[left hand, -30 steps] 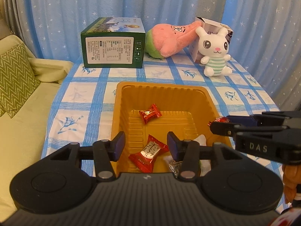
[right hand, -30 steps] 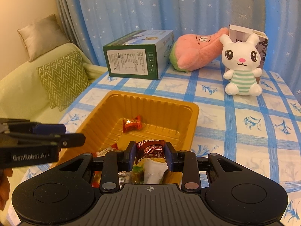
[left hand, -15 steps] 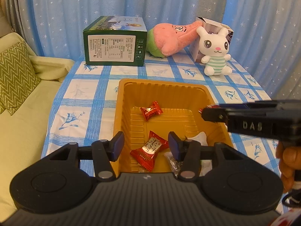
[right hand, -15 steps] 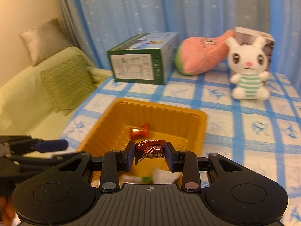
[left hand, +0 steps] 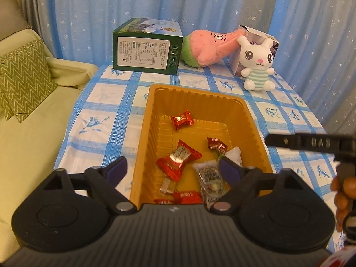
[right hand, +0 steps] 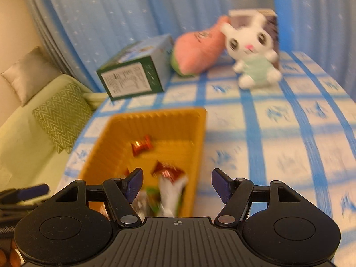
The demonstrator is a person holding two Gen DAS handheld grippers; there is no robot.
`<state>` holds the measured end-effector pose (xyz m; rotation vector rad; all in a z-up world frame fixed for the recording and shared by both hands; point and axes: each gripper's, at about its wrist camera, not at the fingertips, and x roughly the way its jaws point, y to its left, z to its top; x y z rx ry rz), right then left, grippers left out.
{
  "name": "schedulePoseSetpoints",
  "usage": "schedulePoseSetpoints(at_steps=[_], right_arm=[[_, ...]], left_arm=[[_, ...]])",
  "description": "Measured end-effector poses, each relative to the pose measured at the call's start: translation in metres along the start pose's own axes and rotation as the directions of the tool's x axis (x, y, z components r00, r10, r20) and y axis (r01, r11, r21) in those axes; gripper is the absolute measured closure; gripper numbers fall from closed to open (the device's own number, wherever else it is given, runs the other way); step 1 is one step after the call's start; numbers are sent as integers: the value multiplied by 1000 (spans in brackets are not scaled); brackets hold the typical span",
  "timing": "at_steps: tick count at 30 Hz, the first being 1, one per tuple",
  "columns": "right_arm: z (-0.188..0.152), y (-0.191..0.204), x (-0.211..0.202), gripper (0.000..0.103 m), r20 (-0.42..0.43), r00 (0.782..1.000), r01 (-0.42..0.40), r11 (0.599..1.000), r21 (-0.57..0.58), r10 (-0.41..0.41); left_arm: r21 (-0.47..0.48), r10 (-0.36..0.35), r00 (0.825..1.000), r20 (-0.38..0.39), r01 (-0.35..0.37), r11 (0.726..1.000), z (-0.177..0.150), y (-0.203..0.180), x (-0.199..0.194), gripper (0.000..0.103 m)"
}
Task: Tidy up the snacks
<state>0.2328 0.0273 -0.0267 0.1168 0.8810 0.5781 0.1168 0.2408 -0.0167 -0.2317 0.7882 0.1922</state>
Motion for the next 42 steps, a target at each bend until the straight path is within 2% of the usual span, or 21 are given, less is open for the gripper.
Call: schedulePoseSetpoints(at_steps=[4, 8, 10, 13, 25, 28, 42], right_arm=[[-21, -5, -19, 35, -17, 1000, 12, 1000, 11, -12], [-33, -5, -41, 34, -17, 1000, 11, 1000, 23, -11], [-39, -3, -53, 23, -9, 1000, 11, 1000, 17, -11], [-46, 1, -72, 17, 12, 999, 33, 999, -2, -33], [-80, 0, -127, 14, 16, 994, 106, 994, -16, -106], [-86, -4, -140, 14, 14, 993, 119, 993, -1, -119], [-109, 4, -182, 14, 19, 994, 109, 994, -9, -109]], left_arm=[[-13, 18, 1000, 3, -17, 1000, -9, -7, -13, 3], [-12, 25, 1000, 9, -25, 1000, -16, -15, -29, 0], [-11, 27, 1000, 4, -27, 1000, -19, -19, -37, 0], [-26, 16, 1000, -1, -16, 1000, -25, -23, -49, 0], [-16, -4, 1000, -6, 4, 1000, -58, -47, -96, 0], [-13, 15, 1000, -7, -15, 1000, -64, -52, -107, 0], [10, 62, 998, 14, -62, 998, -78, -67, -146, 0]])
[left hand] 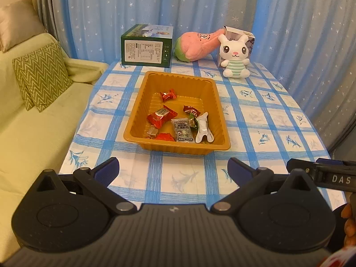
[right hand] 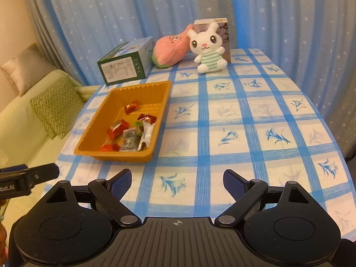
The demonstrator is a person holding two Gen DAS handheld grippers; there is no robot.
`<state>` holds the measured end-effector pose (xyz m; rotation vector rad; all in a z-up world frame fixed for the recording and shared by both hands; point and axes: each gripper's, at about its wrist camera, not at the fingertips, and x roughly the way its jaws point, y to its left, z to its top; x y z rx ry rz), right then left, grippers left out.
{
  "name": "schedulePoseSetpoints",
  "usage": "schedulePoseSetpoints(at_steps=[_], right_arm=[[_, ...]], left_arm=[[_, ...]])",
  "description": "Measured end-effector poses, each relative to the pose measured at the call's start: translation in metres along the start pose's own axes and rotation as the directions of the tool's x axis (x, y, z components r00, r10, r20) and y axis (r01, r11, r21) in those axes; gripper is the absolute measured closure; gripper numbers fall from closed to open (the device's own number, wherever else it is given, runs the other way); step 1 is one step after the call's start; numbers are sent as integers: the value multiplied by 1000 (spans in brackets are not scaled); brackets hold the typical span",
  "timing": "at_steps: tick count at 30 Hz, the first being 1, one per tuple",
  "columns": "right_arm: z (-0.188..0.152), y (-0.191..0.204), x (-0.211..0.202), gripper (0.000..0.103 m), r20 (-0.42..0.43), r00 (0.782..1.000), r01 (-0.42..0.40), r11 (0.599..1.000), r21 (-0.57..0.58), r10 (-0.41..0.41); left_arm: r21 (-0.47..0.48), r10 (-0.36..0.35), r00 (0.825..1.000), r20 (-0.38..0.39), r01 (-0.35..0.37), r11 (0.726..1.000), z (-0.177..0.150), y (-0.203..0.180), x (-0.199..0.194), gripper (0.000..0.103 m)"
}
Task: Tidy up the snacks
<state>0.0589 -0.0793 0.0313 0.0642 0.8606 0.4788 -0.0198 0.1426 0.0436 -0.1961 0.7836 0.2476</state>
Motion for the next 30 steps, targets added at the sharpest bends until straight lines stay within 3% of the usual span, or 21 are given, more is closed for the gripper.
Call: schedulePoseSetpoints(at_steps=[10, 30], right_arm=[[-12, 13, -18, 14, 8, 1000, 8, 998, -64, -7], [-17, 19, -20, 14, -1, 1000, -3, 997, -77, 3]], left_arm=[[32, 10, 1000, 0, -10, 999, -10, -11, -9, 0], [30, 9, 1000, -3, -9, 1000, -20, -11, -11, 0]])
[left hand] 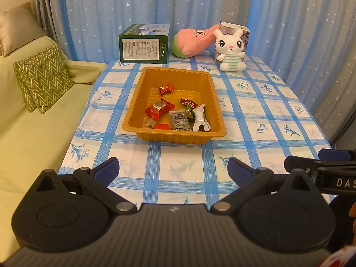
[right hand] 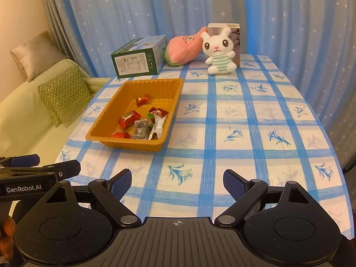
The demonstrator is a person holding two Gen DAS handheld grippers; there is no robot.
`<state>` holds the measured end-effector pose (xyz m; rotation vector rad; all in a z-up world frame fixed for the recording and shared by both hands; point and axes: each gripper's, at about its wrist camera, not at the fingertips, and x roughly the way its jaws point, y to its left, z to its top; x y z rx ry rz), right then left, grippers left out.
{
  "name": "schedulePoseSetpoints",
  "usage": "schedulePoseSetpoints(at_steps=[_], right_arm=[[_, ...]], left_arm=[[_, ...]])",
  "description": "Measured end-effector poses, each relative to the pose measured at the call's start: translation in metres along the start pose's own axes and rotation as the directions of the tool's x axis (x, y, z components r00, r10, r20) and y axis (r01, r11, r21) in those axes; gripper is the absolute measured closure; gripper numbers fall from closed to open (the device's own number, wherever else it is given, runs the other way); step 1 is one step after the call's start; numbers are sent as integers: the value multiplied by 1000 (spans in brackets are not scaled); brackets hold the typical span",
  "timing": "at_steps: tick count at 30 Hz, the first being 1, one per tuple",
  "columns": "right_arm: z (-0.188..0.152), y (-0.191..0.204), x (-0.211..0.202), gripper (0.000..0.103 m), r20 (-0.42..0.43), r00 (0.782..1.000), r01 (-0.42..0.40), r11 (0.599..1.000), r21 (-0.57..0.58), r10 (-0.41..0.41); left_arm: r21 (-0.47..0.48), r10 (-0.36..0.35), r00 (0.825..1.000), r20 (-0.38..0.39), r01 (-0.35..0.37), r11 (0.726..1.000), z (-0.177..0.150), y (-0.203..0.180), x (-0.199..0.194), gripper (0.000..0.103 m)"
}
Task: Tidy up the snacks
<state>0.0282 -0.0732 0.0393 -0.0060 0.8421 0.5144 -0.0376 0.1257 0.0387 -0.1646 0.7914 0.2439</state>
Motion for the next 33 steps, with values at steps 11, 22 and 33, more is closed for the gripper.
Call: schedulePoseSetpoints(at_steps=[11, 22, 33], right_arm=[[-1, 0, 0, 14, 1, 1000, 0, 1000, -1, 0], [-1, 2, 2, 14, -4, 1000, -2, 1000, -5, 2], [-1, 2, 2, 14, -3, 1000, -1, 1000, -5, 1]], left_arm=[[6, 1, 1000, 6, -1, 1000, 0, 1, 1, 0], [3, -1, 1000, 0, 1, 1000, -4, 3, 2, 0], [3, -2, 1000, 0, 2, 1000, -5, 2, 2, 0]])
